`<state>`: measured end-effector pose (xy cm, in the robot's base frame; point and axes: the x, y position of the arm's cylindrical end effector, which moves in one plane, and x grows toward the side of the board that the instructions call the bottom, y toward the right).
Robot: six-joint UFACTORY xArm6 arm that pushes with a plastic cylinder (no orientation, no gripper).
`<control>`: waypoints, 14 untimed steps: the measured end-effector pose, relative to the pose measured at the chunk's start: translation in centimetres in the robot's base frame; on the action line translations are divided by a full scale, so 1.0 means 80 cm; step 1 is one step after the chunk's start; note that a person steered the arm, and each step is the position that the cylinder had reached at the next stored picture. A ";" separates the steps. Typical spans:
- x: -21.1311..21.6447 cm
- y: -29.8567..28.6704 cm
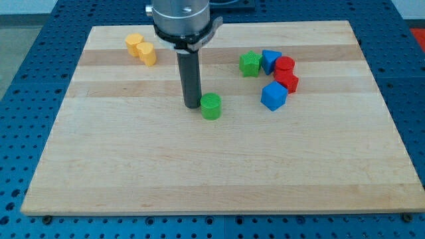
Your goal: Move green circle closer to the blue cube
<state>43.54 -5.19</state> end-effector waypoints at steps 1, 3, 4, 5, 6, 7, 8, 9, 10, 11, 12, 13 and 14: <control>0.031 0.000; 0.033 0.008; 0.010 0.008; 0.001 0.010; 0.000 0.028; -0.009 0.030; -0.017 0.030; -0.017 0.045; -0.017 0.063; -0.017 0.080; -0.017 0.080; -0.017 0.090; -0.017 0.101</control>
<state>42.16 2.86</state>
